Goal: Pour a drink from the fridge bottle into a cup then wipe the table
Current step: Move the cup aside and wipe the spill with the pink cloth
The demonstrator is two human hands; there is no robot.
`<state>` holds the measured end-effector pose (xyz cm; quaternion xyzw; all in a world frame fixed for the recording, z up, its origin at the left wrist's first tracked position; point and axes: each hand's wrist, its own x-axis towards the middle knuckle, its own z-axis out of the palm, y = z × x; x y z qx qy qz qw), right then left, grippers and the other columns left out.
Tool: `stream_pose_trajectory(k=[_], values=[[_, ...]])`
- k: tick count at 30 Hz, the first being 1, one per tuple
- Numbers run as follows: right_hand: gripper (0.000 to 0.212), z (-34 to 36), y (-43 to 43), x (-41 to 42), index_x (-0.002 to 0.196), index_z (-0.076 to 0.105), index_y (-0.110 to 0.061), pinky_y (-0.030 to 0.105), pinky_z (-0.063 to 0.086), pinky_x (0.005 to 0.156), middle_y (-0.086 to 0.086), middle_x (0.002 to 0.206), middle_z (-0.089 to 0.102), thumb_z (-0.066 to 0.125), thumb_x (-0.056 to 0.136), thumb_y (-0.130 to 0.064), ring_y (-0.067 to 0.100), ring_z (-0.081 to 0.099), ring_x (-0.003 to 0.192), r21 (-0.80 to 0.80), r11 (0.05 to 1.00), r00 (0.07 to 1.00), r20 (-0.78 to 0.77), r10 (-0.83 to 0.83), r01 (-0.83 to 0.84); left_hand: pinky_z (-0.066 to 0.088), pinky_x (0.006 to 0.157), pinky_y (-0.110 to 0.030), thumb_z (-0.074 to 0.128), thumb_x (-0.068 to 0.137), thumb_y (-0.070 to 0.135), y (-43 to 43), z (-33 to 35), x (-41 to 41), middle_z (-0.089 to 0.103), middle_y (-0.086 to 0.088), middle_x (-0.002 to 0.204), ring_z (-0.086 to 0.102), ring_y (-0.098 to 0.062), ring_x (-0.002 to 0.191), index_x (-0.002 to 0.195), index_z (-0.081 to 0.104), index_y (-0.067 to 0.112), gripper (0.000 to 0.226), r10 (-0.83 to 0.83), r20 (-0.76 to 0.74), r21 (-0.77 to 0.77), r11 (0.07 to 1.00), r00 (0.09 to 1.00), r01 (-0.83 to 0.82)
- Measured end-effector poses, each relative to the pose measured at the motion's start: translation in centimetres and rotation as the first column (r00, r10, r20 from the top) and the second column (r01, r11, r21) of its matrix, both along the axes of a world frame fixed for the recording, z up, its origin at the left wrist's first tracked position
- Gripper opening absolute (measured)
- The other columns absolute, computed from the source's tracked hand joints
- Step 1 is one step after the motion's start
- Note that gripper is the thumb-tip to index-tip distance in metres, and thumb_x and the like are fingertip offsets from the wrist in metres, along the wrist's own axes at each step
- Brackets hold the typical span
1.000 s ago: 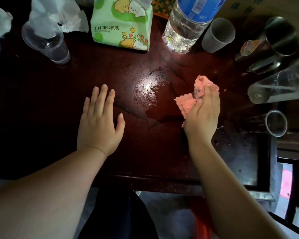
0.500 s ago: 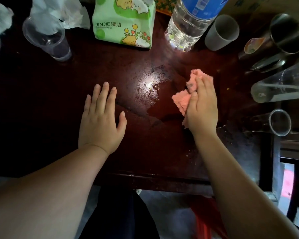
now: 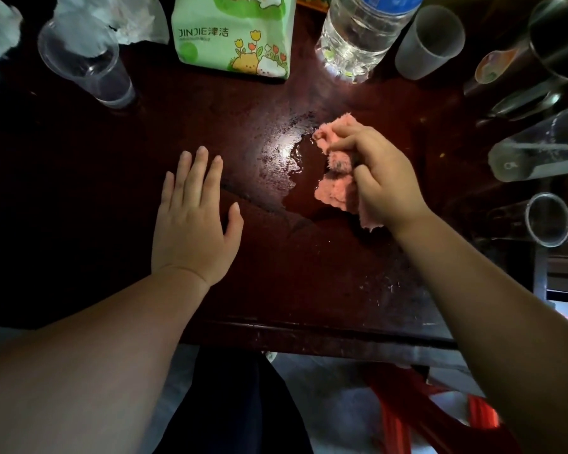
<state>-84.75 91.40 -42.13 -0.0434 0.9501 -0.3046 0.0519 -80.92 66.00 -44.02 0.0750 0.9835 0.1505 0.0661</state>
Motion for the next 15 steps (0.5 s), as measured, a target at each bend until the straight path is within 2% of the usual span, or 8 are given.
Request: stream_pose_trajectory(k=[2, 3, 5, 7, 10, 13, 15], values=[[0.055, 0.0, -0.7, 0.3, 0.123, 0.053, -0.011, 0.032, 0.031, 0.11, 0.004, 0.137, 0.048, 0.039, 0.071, -0.004, 0.018, 0.039, 0.132, 0.051, 0.996, 0.996, -0.036, -0.076, 0.078, 0.003, 0.12, -0.039, 0.036, 0.095, 0.034, 0.0, 0.0, 0.0, 0.013, -0.01, 0.159, 0.004, -0.023, 0.147, 0.149, 0.022, 0.009, 0.061, 0.003, -0.004, 0.011, 1.0, 1.0, -0.003], [0.057, -0.2, -1.3, 0.6, 0.13, 0.048, -0.01, 0.03, 0.028, 0.111, 0.006, 0.139, 0.046, 0.041, 0.074, -0.004, 0.019, 0.038, 0.132, 0.073, 0.982, 0.983, -0.069, -0.171, 0.176, 0.004, 0.119, -0.039, 0.037, 0.095, 0.033, -0.1, -0.1, -0.1, 0.014, -0.011, 0.158, 0.006, -0.024, 0.147, 0.149, 0.023, 0.008, 0.061, 0.003, -0.01, 0.015, 1.0, 1.0, -0.003], [0.053, -0.4, -3.1, 1.5, 0.136, 0.043, -0.009, 0.025, 0.023, 0.108, 0.009, 0.137, 0.043, 0.044, 0.083, -0.006, 0.023, 0.036, 0.128, 0.084, 0.891, 0.892, -0.119, -0.436, 0.446, 0.004, 0.119, -0.039, 0.039, 0.094, 0.032, -0.2, -0.2, -0.1, 0.017, -0.012, 0.158, 0.008, -0.026, 0.147, 0.148, 0.026, 0.007, 0.061, 0.006, -0.019, 0.021, 1.0, 1.0, -0.005], [0.047, -0.8, -4.9, 2.0, 0.137, 0.045, -0.013, 0.028, 0.026, 0.1, 0.009, 0.133, 0.043, 0.044, 0.09, -0.009, 0.025, 0.037, 0.121, 0.123, 0.78, 0.789, -0.131, -0.6, 0.613, 0.003, 0.119, -0.039, 0.04, 0.094, 0.031, -0.3, -0.3, -0.1, 0.018, -0.012, 0.158, 0.009, -0.026, 0.146, 0.148, 0.027, 0.007, 0.06, 0.006, -0.022, 0.024, 1.0, 1.0, -0.005], [0.052, -1.1, -5.6, 1.4, 0.135, 0.05, -0.017, 0.037, 0.034, 0.096, 0.008, 0.129, 0.047, 0.04, 0.087, -0.001, 0.029, 0.04, 0.116, 0.154, 0.746, 0.76, -0.194, -0.62, 0.648, 0.003, 0.119, -0.038, 0.039, 0.094, 0.032, -0.2, -0.3, 0.0, 0.018, -0.012, 0.158, 0.008, -0.025, 0.147, 0.148, 0.027, 0.008, 0.06, 0.002, -0.023, 0.023, 1.0, 1.0, -0.001], [0.061, -1.2, -4.6, -0.1, 0.133, 0.052, -0.019, 0.039, 0.037, 0.096, 0.006, 0.129, 0.049, 0.037, 0.079, 0.003, 0.03, 0.041, 0.114, 0.14, 0.808, 0.817, -0.188, -0.545, 0.572, 0.003, 0.119, -0.038, 0.038, 0.094, 0.032, -0.1, -0.2, 0.0, 0.017, -0.011, 0.158, 0.008, -0.025, 0.147, 0.148, 0.026, 0.008, 0.061, 0.005, -0.023, 0.019, 1.0, 1.0, -0.004], [0.061, -1.3, -3.8, -0.7, 0.133, 0.053, -0.02, 0.034, 0.034, 0.096, 0.004, 0.129, 0.049, 0.037, 0.078, 0.002, 0.028, 0.041, 0.115, 0.14, 0.876, 0.882, -0.173, -0.438, 0.462, 0.004, 0.119, -0.039, 0.037, 0.094, 0.033, -0.2, -0.1, 0.1, 0.016, -0.011, 0.158, 0.007, -0.025, 0.147, 0.149, 0.025, 0.008, 0.061, 0.003, -0.021, 0.016, 1.0, 1.0, -0.002]])
